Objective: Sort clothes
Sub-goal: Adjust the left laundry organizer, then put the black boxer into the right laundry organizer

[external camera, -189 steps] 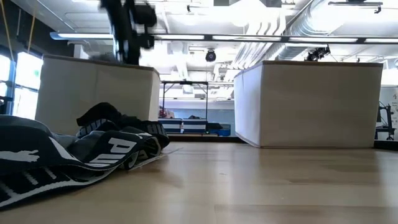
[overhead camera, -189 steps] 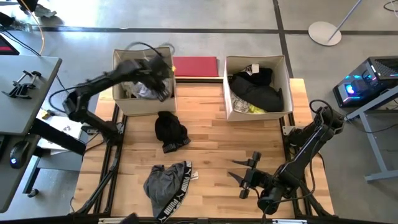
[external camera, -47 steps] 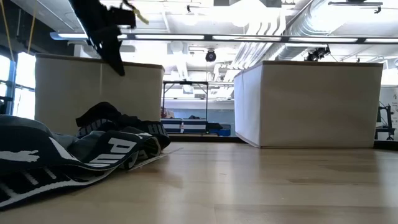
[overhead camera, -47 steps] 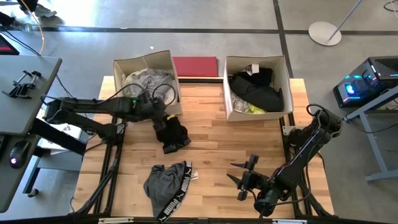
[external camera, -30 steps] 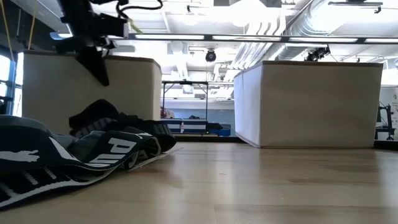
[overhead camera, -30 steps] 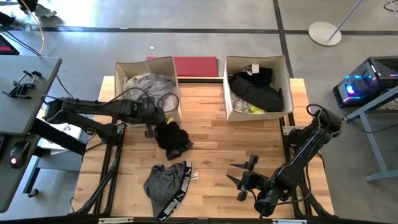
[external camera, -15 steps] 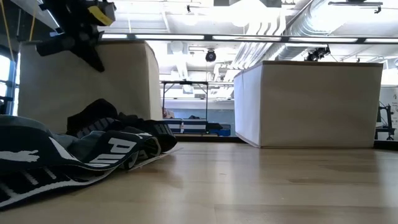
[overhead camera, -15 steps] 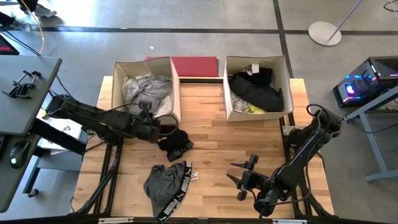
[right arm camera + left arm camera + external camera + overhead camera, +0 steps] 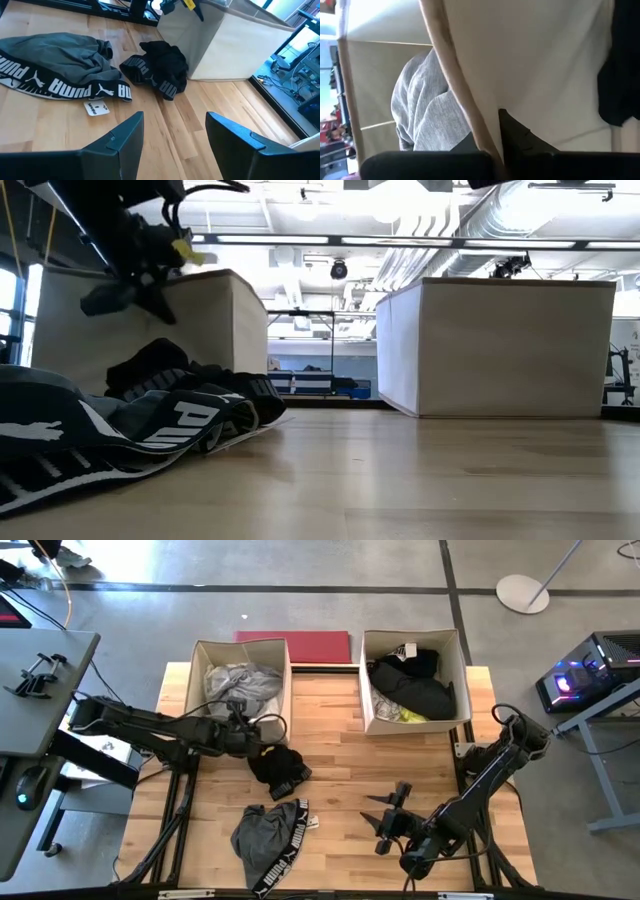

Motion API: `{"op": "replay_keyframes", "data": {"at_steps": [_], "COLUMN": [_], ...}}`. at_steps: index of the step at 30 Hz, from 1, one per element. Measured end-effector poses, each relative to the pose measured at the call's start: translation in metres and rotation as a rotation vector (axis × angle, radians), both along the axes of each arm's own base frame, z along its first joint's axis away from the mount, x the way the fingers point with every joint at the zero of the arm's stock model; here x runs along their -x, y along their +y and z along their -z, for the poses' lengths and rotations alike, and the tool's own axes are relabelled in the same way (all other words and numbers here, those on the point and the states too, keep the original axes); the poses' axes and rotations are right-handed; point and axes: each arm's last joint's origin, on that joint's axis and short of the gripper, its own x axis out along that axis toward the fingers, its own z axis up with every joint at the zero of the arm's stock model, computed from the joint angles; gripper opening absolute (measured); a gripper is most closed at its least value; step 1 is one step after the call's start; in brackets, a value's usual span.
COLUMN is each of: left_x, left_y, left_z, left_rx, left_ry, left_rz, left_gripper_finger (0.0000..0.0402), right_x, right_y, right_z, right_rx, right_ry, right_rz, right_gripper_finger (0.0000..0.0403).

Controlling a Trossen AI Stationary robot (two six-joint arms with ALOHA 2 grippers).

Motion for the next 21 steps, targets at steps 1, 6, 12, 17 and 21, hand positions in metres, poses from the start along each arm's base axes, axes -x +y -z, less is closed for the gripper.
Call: {"op": "replay_keyframes", "data": {"at_steps": [1, 6, 12, 17, 21], "left_x": [-0.001, -0.004, -0.007, 0.0, 0.008], "left_y": [0.0, -0.004, -0.009, -0.011, -0.027], "left_z": [0.001, -0.015, -0.069, -0.118, -0.152], "left_rx": [-0.001, 0.065, 0.159, 0.256, 0.41], "left_ry": [-0.011, -0.058, -0.193, -0.333, -0.445], "left_rz": [-0.005, 0.007, 0.004, -0.084, -0.082], "left_gripper_finger": [0.0004, 0.0039, 0.0105, 0.0129, 0.0126], "right_x": [0.0, 0.0, -0.001, -0.001, -0.002], "right_y": [0.0, 0.0, 0.002, 0.002, 0.003], "right_z": [0.0, 0.0, -0.001, -0.001, -0.002], "right_rx": [0.001, -0.009, -0.033, -0.039, -0.041], "right_ry": [0.0, -0.004, -0.02, -0.014, -0.017], "right_rz": [-0.001, 0.0, -0.002, -0.008, -0.01], "right_gripper_finger": [0.0201, 0.0201, 0.0201, 0.0201, 0.0201]}}
